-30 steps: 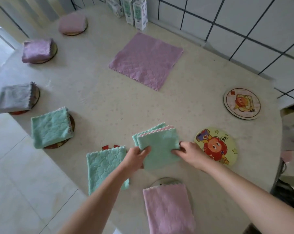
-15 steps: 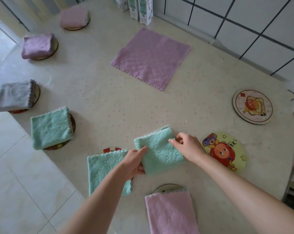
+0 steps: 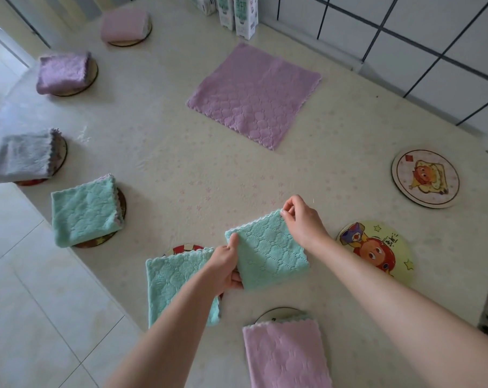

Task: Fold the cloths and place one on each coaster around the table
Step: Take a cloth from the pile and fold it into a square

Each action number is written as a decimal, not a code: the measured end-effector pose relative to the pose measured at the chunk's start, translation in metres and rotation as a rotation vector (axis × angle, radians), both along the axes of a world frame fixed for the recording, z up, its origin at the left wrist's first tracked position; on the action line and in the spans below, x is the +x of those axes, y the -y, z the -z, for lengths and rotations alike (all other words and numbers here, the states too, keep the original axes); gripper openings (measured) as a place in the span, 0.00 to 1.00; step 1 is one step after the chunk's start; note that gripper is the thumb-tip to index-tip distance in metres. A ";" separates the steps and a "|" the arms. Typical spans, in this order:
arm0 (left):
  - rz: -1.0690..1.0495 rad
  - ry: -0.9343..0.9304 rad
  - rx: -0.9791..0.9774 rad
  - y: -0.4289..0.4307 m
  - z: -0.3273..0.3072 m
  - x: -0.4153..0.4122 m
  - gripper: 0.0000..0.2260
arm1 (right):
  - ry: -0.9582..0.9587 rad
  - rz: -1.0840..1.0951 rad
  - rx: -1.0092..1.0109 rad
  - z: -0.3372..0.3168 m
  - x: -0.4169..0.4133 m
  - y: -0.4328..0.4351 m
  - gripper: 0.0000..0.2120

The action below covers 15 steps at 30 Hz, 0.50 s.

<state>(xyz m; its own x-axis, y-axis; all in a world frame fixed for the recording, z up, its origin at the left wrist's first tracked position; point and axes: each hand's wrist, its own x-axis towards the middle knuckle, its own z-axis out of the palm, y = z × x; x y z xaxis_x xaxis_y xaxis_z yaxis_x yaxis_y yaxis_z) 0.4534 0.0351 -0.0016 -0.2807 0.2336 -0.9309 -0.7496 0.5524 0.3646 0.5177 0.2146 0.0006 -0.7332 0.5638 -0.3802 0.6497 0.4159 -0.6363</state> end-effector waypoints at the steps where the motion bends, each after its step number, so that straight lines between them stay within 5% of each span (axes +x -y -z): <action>1: 0.005 -0.003 -0.011 0.000 0.001 0.000 0.28 | -0.001 0.007 0.006 0.001 0.000 0.001 0.04; 10: 0.035 -0.028 -0.089 -0.006 -0.002 -0.004 0.26 | 0.083 -0.018 0.172 0.006 -0.003 0.005 0.05; 15: 0.468 -0.812 -0.288 0.001 -0.007 -0.007 0.06 | 0.088 0.012 0.183 0.004 -0.001 0.003 0.09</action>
<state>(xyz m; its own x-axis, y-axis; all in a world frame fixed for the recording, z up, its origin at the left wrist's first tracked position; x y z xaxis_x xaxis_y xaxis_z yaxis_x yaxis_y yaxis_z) 0.4461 0.0338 0.0055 -0.7975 0.2789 -0.5350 -0.0129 0.8787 0.4772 0.5171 0.2118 -0.0030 -0.6944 0.6381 -0.3327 0.7052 0.5111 -0.4915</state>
